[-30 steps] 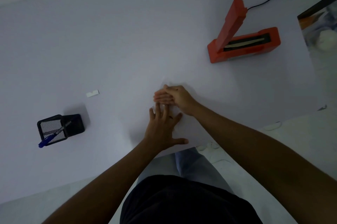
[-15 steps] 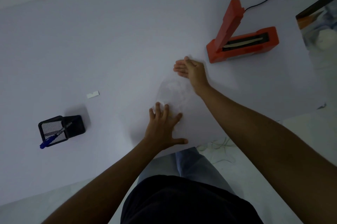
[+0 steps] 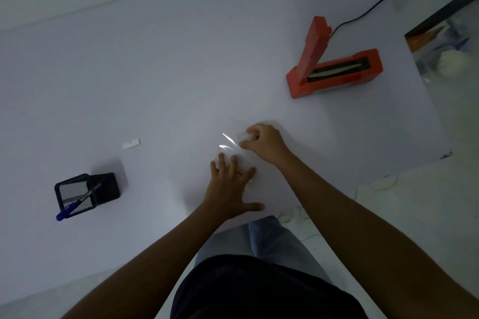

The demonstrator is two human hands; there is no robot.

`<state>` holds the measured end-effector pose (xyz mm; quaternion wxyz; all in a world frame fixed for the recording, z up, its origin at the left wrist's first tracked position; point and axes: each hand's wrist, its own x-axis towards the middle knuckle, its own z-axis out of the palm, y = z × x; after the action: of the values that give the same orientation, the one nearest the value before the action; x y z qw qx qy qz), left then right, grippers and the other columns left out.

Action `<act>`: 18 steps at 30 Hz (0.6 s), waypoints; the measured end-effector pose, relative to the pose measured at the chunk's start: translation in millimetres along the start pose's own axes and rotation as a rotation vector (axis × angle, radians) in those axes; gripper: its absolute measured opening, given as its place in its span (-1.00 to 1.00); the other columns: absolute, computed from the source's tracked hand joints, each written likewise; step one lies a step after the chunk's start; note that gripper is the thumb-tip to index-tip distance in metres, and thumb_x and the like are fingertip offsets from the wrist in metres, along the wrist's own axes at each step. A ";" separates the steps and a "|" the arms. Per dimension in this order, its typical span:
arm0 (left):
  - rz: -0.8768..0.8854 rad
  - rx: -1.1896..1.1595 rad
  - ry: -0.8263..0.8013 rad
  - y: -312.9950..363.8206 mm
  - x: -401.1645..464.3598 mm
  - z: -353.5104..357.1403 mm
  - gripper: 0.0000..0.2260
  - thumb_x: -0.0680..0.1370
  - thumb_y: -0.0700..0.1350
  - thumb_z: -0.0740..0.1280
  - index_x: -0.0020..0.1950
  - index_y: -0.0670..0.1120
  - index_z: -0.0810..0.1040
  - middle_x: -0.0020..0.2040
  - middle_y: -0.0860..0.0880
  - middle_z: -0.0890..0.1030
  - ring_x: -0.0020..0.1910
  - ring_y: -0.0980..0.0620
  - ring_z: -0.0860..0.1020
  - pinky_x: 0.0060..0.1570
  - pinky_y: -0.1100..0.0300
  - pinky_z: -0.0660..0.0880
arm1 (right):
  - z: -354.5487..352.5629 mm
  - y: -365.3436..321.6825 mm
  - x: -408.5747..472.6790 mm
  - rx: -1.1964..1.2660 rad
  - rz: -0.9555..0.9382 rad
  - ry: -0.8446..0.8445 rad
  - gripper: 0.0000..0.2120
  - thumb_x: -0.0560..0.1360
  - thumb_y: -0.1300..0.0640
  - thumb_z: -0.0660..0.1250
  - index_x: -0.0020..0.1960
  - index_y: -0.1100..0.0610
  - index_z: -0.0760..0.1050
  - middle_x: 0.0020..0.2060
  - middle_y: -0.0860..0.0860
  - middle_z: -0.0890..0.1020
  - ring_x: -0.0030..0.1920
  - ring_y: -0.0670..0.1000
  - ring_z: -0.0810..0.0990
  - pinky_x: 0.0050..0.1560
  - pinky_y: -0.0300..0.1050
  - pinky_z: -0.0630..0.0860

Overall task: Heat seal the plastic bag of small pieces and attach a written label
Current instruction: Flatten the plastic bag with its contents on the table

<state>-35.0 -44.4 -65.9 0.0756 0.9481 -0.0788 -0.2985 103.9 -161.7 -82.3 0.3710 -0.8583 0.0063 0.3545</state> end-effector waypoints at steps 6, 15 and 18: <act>-0.001 0.002 -0.032 -0.6 1.8 -7.2 -0.04 0.26 0.64 0.00 0.55 0.16 0.13 0.53 -0.27 0.13 0.48 -0.44 0.04 0.40 -0.37 0.05 | 4.3 10.5 -8.7 0.414 0.118 0.077 -0.86 0.39 0.13 0.58 -0.10 0.17 0.71 -0.16 0.03 0.75 -0.09 -0.01 0.70 -0.01 -0.08 0.63; -0.249 -0.820 0.256 -36.6 13.1 -53.5 -0.55 0.47 0.25 0.39 0.19 -0.01 0.44 0.15 -0.06 0.47 0.04 -0.01 0.49 -0.04 0.18 0.47 | -7.7 -7.9 -22.8 0.575 0.168 -0.015 -0.92 0.42 0.23 0.54 -0.09 0.18 0.72 -0.16 0.07 0.76 -0.12 -0.01 0.73 -0.12 -0.13 0.58; -0.328 -0.993 0.367 -61.3 33.8 -67.1 -0.45 0.48 0.17 0.43 0.31 -0.12 0.41 0.15 0.01 0.42 0.13 0.04 0.45 0.09 0.16 0.44 | -18.1 -16.0 -20.7 0.555 0.128 -0.085 -0.92 0.43 0.20 0.54 -0.09 0.18 0.72 -0.15 0.11 0.76 -0.07 0.02 0.73 0.00 -0.06 0.59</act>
<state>37.6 15.3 -42.0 0.4784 0.8350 0.2345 -0.1377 103.8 -167.0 -50.9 0.5684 -0.7062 0.1418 0.3977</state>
